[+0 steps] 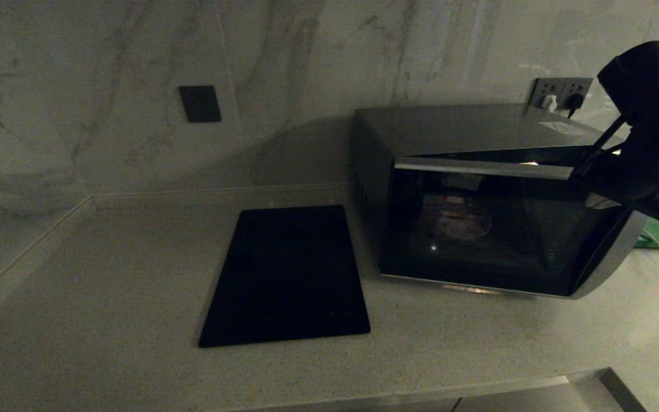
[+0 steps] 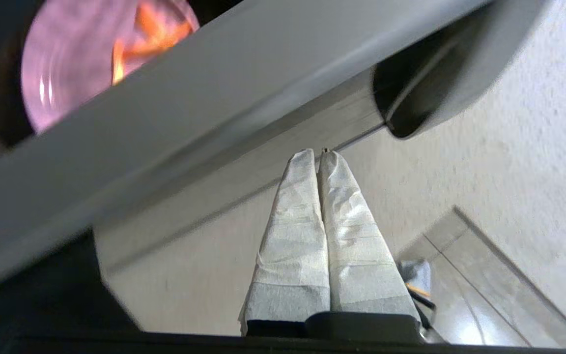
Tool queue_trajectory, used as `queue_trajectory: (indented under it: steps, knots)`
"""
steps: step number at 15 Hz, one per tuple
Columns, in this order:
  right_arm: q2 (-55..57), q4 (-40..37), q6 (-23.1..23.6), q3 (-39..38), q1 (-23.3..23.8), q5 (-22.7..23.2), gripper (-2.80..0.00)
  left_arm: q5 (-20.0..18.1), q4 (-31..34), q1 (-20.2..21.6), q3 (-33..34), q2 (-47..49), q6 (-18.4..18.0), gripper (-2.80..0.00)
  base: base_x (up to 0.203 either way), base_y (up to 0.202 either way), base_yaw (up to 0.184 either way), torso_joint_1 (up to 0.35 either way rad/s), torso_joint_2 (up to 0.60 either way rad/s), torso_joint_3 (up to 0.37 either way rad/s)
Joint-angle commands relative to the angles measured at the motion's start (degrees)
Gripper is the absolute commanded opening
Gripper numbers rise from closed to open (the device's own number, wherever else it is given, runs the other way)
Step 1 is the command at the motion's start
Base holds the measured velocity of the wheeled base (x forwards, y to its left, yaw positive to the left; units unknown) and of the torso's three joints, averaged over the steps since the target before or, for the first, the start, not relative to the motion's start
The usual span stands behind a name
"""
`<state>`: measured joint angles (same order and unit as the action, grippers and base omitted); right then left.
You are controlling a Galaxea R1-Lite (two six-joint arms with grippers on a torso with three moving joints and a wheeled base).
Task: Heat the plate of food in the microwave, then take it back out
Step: Close the microwave oven
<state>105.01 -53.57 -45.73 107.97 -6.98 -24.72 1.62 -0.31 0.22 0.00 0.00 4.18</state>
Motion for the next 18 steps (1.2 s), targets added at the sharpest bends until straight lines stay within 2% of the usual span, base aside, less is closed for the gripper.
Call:
queue_trajectory:
  steps: [1, 4, 6, 13, 18]
  knots:
    - [1.9, 2.2, -0.1, 0.1, 2.4, -0.1, -2.8, 0.0, 0.0, 0.0, 0.0, 0.1, 0.0, -2.8, 0.0, 0.0, 0.0, 0.0, 0.0, 0.0]
    - [3.1, 7.8, 0.4, 0.0, 5.5, 1.3, -2.8, 0.0, 0.0, 0.0, 0.0, 0.1, 0.0, -2.8, 0.0, 0.0, 0.0, 0.0, 0.0, 0.0]
    - [3.5, 10.8, 0.3, 0.0, 6.9, 5.2, -2.8, 0.0, 0.0, 0.0, 0.0, 0.1, 0.0, -2.8, 0.0, 0.0, 0.0, 0.0, 0.0, 0.0]
    - [6.1, 17.8, 0.2, 0.2, 6.9, 11.3, -2.8, 0.0, 0.0, 0.0, 0.0, 0.1, 0.0, -2.8, 0.0, 0.0, 0.0, 0.0, 0.0, 0.0]
    - [8.5, 19.5, -0.1, 2.8, 7.0, 12.2, -2.8, 0.0, 0.0, 0.0, 0.0, 0.1, 0.0, -2.8, 0.0, 0.0, 0.0, 0.0, 0.0, 0.0]
